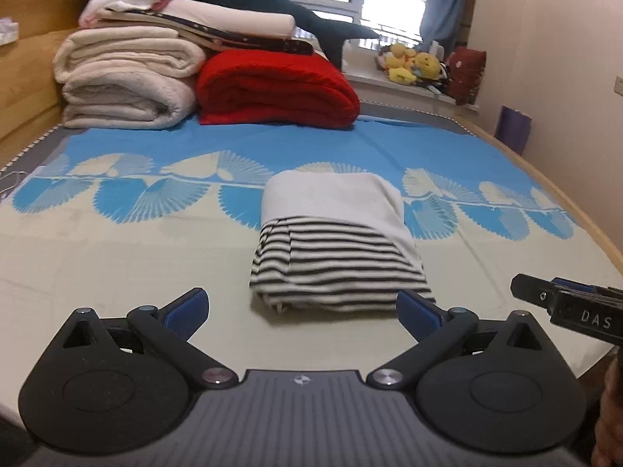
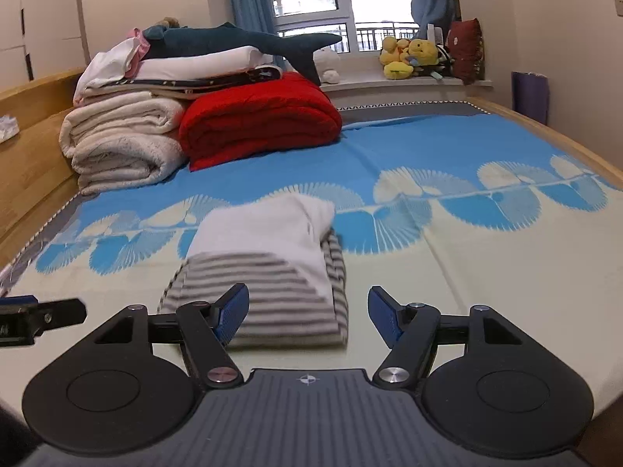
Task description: Fold small clothes
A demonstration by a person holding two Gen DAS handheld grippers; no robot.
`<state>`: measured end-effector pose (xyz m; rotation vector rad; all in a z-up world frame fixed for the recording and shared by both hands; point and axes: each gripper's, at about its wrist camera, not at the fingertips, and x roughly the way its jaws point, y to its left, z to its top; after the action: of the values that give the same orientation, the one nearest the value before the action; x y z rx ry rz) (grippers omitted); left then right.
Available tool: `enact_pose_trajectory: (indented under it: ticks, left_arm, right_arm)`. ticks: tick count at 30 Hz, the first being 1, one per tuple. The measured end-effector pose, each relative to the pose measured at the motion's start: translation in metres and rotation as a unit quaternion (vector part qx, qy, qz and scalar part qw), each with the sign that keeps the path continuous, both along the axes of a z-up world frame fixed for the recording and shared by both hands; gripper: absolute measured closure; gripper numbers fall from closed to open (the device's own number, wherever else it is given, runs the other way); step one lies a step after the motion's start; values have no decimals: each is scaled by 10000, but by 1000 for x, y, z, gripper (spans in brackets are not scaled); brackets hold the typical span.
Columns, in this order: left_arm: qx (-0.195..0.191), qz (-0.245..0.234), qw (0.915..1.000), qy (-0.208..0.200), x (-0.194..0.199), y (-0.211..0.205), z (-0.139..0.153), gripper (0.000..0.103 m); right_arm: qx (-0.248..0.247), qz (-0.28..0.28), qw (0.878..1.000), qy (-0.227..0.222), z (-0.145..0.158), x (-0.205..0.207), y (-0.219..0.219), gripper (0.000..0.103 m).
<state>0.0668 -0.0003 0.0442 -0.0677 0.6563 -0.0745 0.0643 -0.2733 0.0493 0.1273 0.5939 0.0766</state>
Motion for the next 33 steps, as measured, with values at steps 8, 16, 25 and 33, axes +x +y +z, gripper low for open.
enact_pose_trajectory:
  ticks: [8,16,25,33]
  left_arm:
    - [141,235,9996,21,-1,-11,-20,1]
    - [-98,277,9991,299,11,1,-24,1]
    - [-78,374,9986,364,19,8,-30,1]
    - [-86,270,9987,412,23,0,-33,1]
  right_arm:
    - [-488,204,9986,52,-13,-27,24,34]
    - [-555,50,9984,75,-20,-15,30,34]
    - [-628,93,9979,120,-25,-9,43,34]
    - [-680,190,9973,188,-29,-5,49,34]
